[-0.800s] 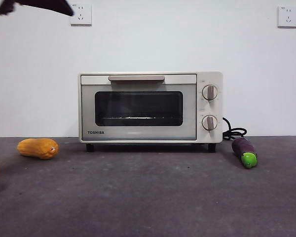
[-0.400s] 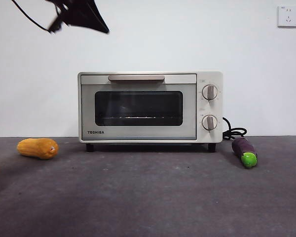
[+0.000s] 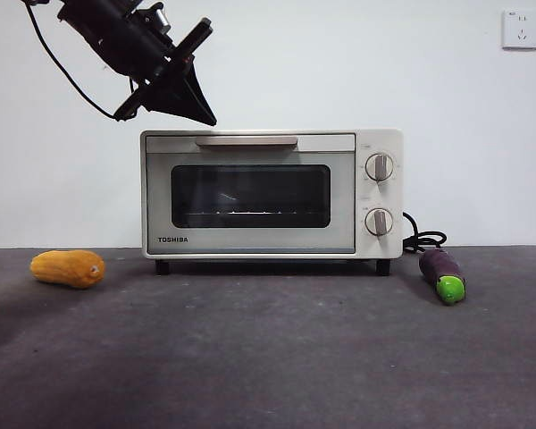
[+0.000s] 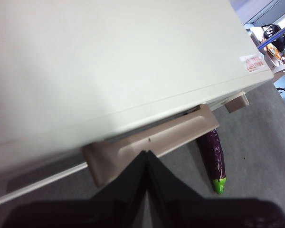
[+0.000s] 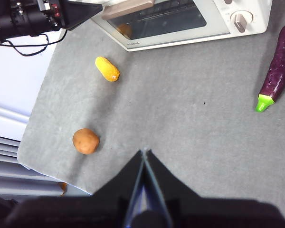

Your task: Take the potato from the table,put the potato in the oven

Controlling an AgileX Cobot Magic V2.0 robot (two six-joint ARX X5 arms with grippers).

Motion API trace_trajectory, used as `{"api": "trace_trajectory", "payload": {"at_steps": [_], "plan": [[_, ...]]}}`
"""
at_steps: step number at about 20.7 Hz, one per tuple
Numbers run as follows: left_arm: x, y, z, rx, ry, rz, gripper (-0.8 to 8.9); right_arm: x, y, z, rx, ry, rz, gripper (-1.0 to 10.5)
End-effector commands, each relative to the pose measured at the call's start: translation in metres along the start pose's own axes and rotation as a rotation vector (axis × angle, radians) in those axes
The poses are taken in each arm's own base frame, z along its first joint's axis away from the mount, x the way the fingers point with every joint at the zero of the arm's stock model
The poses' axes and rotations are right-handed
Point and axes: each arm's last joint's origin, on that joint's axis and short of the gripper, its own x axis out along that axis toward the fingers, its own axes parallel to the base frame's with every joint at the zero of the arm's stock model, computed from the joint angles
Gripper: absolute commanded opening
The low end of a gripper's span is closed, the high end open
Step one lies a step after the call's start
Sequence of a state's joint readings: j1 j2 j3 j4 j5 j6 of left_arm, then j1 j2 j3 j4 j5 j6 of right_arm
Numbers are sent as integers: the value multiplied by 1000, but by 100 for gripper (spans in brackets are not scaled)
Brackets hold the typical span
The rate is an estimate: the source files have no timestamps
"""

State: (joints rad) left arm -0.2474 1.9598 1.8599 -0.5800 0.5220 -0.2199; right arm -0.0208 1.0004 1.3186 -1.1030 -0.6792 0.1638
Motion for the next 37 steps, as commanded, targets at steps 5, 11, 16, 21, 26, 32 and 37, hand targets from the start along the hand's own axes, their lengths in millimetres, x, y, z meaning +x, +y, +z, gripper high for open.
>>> {"api": "trace_trajectory", "payload": {"at_steps": [5,11,16,21,26,32,37], "plan": [[12,-5,2,64,-44,48,-6,-1,1,0,-14,-3,-1,0],[17,-9,-1,97,-38,75,-6,-1,1,0,-14,-3,-1,0],[25,-2,-6,95,-2,118,-6,-1,0,-1,-4,12,-8,1],[36,1,-15,95,56,120,-6,-1,-1,-3,-6,25,-30,1],[39,-4,-28,125,177,123,-6,-1,-1,-4,-7,32,-37,1],[37,-8,-47,172,368,138,-6,-1,-1,-4,-6,34,-37,1],[38,-14,-55,208,432,216,-6,-5,1,-12,-9,74,-44,0]]}}
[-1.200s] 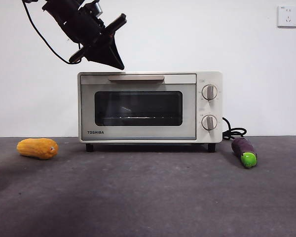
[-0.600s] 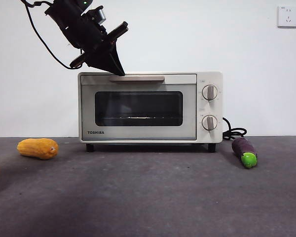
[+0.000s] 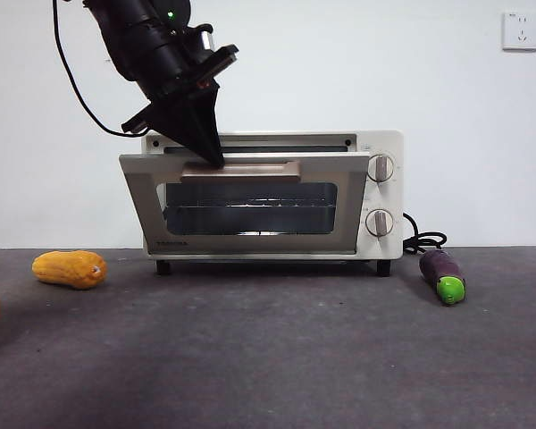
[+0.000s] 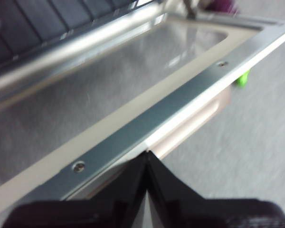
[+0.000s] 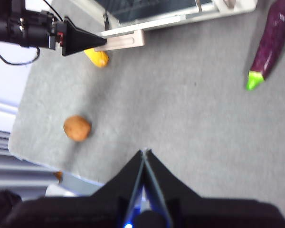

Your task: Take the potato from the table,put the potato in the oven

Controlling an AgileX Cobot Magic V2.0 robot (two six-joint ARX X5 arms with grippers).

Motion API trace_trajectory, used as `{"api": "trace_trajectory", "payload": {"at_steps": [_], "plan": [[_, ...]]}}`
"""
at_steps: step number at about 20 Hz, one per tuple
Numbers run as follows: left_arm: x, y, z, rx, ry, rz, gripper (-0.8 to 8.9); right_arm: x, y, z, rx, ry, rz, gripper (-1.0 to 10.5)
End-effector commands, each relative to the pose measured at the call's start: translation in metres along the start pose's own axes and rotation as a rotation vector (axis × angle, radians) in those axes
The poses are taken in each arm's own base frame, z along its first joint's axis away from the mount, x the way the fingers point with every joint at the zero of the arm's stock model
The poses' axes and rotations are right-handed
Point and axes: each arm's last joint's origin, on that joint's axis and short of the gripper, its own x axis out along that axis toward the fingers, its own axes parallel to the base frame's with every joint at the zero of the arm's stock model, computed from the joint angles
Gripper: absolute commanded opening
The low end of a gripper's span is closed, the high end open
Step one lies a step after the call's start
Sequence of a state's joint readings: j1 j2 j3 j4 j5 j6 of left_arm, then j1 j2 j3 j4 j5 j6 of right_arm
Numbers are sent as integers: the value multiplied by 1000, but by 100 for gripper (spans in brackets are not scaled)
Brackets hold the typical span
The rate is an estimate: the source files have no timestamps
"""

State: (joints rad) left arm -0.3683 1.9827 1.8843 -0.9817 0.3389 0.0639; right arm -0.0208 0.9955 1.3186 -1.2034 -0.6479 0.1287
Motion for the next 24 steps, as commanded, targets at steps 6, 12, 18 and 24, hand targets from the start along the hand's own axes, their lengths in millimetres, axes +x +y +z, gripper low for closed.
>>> {"api": "trace_trajectory", "payload": {"at_steps": [6,12,18,24], "plan": [[29,0,-5,26,64,78,-6,-15,6,-24,-38,62,-78,1],[36,-20,-6,64,89,115,-6,-33,18,-42,-73,0,-76,1],[61,-23,-11,45,152,117,-6,-49,27,-60,-94,-70,-68,1],[78,-29,-19,4,223,144,-6,-57,32,-70,-97,-107,-63,1]]}}
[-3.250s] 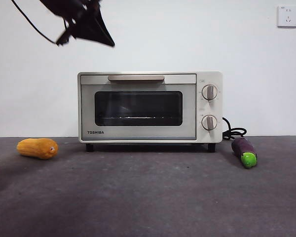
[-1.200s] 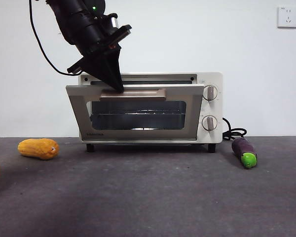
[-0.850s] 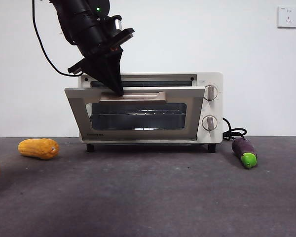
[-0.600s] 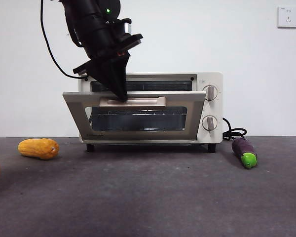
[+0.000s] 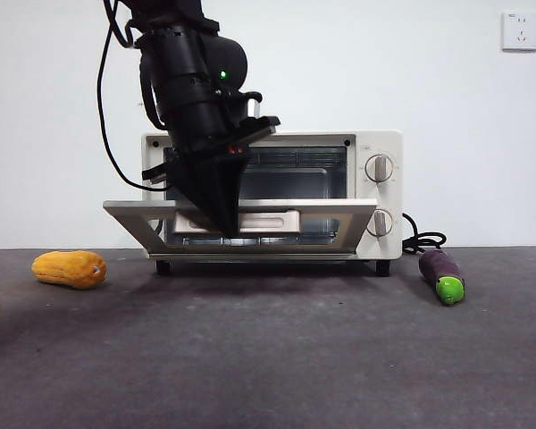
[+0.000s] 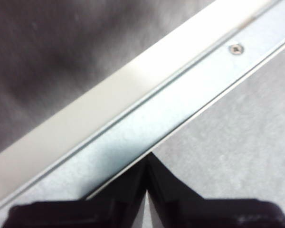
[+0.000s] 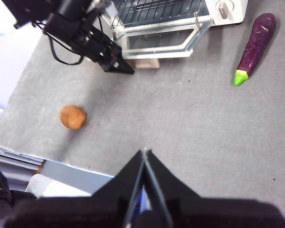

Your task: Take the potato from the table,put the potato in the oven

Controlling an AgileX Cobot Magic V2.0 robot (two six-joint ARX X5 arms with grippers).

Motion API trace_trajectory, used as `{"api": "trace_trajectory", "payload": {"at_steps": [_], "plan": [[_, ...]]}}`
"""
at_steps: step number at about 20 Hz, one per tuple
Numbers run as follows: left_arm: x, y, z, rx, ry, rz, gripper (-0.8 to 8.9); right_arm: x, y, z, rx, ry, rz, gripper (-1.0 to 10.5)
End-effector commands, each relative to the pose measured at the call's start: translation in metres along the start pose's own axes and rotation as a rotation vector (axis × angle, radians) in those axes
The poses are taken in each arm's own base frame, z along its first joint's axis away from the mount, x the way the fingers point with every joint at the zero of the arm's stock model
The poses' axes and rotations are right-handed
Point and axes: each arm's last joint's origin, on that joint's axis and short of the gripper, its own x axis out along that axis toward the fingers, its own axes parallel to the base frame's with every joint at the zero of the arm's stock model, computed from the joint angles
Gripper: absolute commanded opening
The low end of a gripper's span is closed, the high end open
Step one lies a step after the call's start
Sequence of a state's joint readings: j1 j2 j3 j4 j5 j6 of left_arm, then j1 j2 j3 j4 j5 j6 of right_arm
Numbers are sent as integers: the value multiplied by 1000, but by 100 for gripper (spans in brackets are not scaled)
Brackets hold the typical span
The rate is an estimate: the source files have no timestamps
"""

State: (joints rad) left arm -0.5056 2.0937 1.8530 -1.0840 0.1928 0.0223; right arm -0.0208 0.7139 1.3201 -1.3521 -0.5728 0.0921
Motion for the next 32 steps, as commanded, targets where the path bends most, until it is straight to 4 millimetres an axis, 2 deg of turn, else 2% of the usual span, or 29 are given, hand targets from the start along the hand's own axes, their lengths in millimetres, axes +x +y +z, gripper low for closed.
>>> {"api": "trace_trajectory", "payload": {"at_steps": [1,8,15,19,22,25,29,32], "plan": [[10,3,6,-26,-43,70,-6,-1,1,-3,16,10,-1,1],[24,-15,-5,-33,46,78,-6,-1,1,-3,15,10,-1,1],[25,-35,-19,7,184,74,-6,-1,0,-3,-2,10,-10,1],[5,-60,-26,77,173,63,-6,0,-2,-1,-27,12,-57,1],[-34,-84,-35,140,76,45,-6,6,-4,5,-22,24,-46,1],[-92,-104,-54,187,-72,17,-6,11,-5,13,-33,15,25,1],[-182,-113,-100,220,-314,-23,-6,16,-3,28,-87,-48,169,10],[-237,-109,-142,220,-473,-49,-6,23,-5,40,-94,-70,231,46]]}}
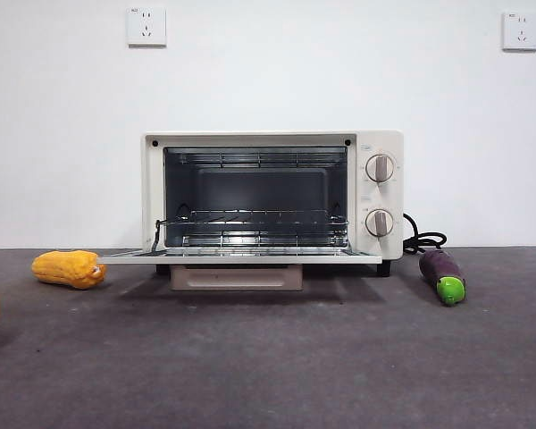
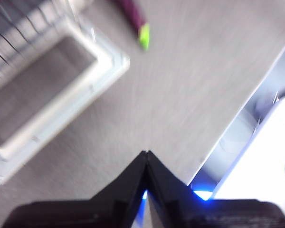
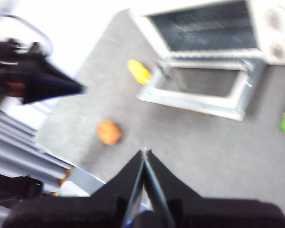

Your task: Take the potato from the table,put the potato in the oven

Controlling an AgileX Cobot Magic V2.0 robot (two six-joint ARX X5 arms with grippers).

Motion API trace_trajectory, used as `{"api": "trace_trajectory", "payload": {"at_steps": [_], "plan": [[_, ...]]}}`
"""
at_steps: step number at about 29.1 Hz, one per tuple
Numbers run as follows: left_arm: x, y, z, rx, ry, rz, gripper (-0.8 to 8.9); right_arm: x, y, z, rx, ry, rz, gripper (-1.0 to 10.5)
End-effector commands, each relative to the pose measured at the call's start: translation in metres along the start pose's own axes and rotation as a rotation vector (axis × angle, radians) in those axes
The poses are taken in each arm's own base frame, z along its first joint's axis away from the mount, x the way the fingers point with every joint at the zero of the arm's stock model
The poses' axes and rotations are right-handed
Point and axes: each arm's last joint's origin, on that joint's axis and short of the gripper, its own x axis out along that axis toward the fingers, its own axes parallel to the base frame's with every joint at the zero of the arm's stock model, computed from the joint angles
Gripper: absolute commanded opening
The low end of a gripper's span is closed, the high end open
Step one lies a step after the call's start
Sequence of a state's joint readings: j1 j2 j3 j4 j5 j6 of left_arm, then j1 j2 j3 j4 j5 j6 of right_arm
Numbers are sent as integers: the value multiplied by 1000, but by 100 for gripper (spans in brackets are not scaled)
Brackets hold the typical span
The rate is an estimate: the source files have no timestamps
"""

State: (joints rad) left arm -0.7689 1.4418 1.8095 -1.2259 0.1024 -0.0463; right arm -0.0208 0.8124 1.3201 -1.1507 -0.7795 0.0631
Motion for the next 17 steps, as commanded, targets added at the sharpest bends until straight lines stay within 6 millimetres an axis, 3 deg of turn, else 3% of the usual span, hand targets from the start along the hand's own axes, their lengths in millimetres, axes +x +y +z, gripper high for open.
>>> {"api": "trace_trajectory", "payload": {"at_steps": [1,4,6,13,17], "plan": [[-43,-4,-16,-26,-93,-5,-6,6,-3,8,4,-9,30,98],[-97,-7,-46,-68,-194,39,-6,23,-1,19,-15,7,115,116],[-121,-7,-63,-99,-250,78,-6,38,7,28,-40,13,186,140],[-170,-8,-101,-155,-416,123,-6,114,49,35,-153,78,282,175],[-187,-8,-117,-160,-478,142,-6,165,74,27,-188,153,334,314]]}}
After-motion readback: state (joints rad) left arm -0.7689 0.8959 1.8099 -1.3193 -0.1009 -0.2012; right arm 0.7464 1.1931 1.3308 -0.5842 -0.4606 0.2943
